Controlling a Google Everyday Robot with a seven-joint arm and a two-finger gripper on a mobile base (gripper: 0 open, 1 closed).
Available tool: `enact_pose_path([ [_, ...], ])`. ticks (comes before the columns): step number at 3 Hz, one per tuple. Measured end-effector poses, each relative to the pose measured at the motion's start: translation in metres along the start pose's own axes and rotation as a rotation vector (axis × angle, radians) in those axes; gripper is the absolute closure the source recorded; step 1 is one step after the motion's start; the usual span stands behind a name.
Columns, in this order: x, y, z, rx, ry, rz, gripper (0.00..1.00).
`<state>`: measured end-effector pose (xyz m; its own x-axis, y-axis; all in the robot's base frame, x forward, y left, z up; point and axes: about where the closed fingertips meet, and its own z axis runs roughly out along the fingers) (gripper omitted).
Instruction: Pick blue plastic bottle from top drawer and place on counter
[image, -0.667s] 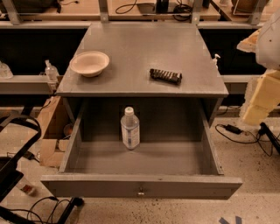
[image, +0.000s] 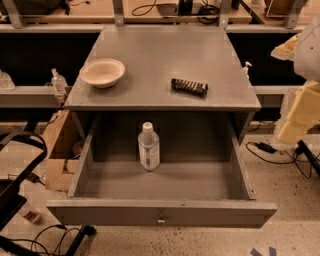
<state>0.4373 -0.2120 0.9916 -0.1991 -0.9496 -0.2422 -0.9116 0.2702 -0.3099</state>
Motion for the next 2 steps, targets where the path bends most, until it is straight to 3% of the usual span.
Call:
enact_pose_path([
  [2, 0.012, 0.009, 0.026, -0.01, -0.217, -0.005, 0.0],
])
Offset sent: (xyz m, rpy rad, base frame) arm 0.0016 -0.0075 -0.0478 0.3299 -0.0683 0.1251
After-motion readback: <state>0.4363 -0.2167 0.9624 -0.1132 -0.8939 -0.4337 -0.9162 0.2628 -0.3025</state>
